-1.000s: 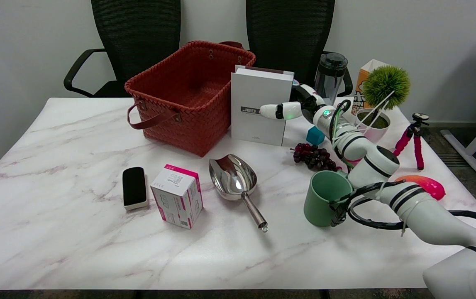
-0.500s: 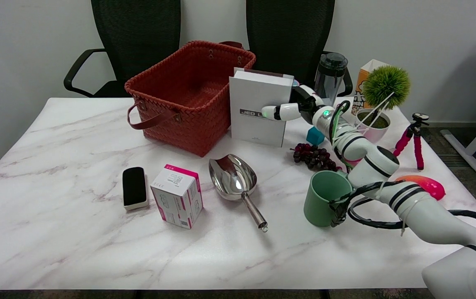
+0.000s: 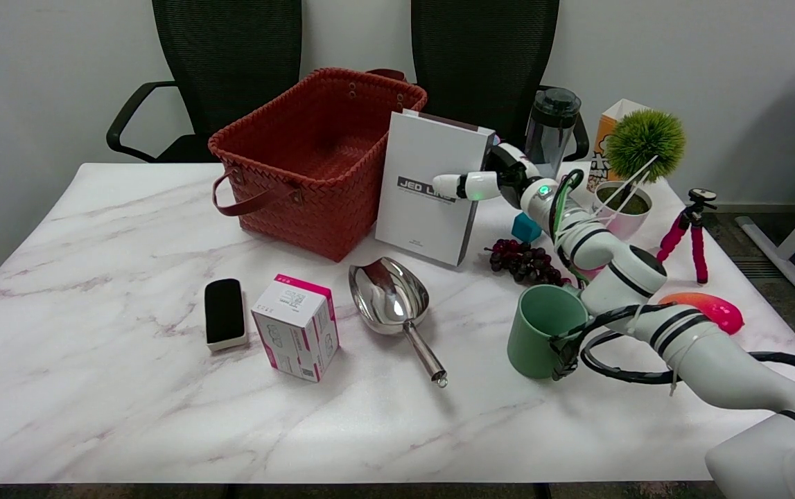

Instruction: Pick up the white book.

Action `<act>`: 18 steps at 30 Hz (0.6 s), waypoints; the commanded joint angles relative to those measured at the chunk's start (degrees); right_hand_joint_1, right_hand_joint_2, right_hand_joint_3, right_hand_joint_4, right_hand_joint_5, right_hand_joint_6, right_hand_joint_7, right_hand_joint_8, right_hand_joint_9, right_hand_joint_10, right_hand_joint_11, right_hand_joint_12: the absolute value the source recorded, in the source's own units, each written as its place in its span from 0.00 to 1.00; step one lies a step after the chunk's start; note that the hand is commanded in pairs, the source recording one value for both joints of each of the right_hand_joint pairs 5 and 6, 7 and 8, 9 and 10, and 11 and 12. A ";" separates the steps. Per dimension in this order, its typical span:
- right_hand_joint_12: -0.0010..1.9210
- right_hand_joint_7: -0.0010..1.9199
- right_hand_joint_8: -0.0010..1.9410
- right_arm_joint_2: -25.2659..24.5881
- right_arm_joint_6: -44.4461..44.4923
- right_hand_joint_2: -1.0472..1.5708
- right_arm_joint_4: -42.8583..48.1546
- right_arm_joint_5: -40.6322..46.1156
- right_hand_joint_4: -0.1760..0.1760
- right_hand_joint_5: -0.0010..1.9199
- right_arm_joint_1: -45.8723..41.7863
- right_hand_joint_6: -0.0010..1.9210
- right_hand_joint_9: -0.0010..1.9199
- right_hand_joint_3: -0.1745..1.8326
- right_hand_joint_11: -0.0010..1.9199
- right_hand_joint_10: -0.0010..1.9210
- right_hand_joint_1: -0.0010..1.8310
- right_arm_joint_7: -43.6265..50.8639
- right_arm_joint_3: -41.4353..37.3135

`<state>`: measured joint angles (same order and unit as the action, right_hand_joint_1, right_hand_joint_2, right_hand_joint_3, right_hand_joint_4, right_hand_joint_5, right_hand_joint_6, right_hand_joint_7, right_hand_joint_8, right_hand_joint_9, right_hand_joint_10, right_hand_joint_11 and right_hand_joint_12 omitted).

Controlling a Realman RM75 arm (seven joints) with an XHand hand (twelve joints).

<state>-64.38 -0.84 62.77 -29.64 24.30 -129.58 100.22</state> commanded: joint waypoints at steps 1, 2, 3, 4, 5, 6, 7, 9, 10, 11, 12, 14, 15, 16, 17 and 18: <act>0.48 0.69 0.68 0.08 0.30 0.71 2.56 0.22 0.50 0.49 -1.33 0.49 0.65 0.36 0.48 0.65 0.70 -0.14 -1.12; 0.49 0.69 0.68 0.08 0.30 0.71 2.92 0.22 0.50 0.50 -1.49 0.50 0.65 0.36 0.49 0.65 0.70 -0.14 -1.28; 0.49 0.69 0.68 0.08 0.30 0.72 3.32 0.22 0.50 0.50 -1.72 0.50 0.65 0.36 0.49 0.65 0.70 -0.14 -1.51; 0.49 0.69 0.68 0.08 0.30 0.72 3.67 0.22 0.50 0.50 -1.75 0.50 0.65 0.36 0.49 0.65 0.70 -0.14 -1.69; 0.49 0.69 0.69 0.08 0.30 0.72 4.13 0.22 0.50 0.50 -2.05 0.50 0.65 0.36 0.49 0.65 0.70 -0.14 -1.99; 0.49 0.69 0.69 0.15 0.37 0.73 4.76 0.22 0.50 0.50 -2.29 0.50 0.65 0.36 0.49 0.65 0.70 -0.14 -2.31; 0.49 0.69 0.69 0.15 0.38 0.73 5.09 0.22 0.50 0.50 -2.45 0.50 0.65 0.36 0.49 0.65 0.70 -0.14 -2.47; 0.50 0.70 0.69 0.22 0.38 0.74 6.54 0.00 0.50 0.51 -2.92 0.51 0.66 0.35 0.50 0.66 0.70 -0.14 -3.17; 0.50 0.70 0.70 0.23 0.38 0.75 6.93 -0.09 0.50 0.51 -3.09 0.51 0.66 0.35 0.50 0.66 0.72 -0.14 -3.43; 0.51 0.71 0.70 0.23 0.38 0.75 7.46 -0.24 0.50 0.52 -3.39 0.52 0.67 0.35 0.51 0.67 0.72 -0.14 -3.80; 0.52 0.72 0.71 0.31 0.38 0.76 8.17 -0.26 0.50 0.52 -3.79 0.52 0.68 0.35 0.52 0.68 0.72 0.01 -4.36; 0.54 0.73 0.72 0.31 0.38 0.76 9.28 -0.33 0.50 0.54 -4.27 0.54 0.69 0.36 0.54 0.69 0.71 0.17 -5.29; 0.54 0.73 0.72 0.39 0.38 0.77 9.81 -0.41 0.50 0.54 -4.46 0.54 0.70 0.36 0.54 0.70 0.71 0.18 -5.67; 0.54 0.74 0.73 0.39 0.38 0.77 10.55 -0.42 0.50 0.55 -4.75 0.55 0.70 0.36 0.54 0.70 0.71 0.33 -6.26; 0.55 0.74 0.73 0.46 0.38 0.78 11.35 -0.49 0.50 0.55 -5.21 0.55 0.71 0.36 0.55 0.71 0.71 0.34 -6.90; 0.56 0.75 0.74 0.47 0.38 0.78 11.81 -0.50 0.50 0.56 -5.41 0.56 0.72 0.36 0.56 0.72 0.70 0.34 -7.19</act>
<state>-64.26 -0.55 67.43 -29.57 22.18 -129.64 97.88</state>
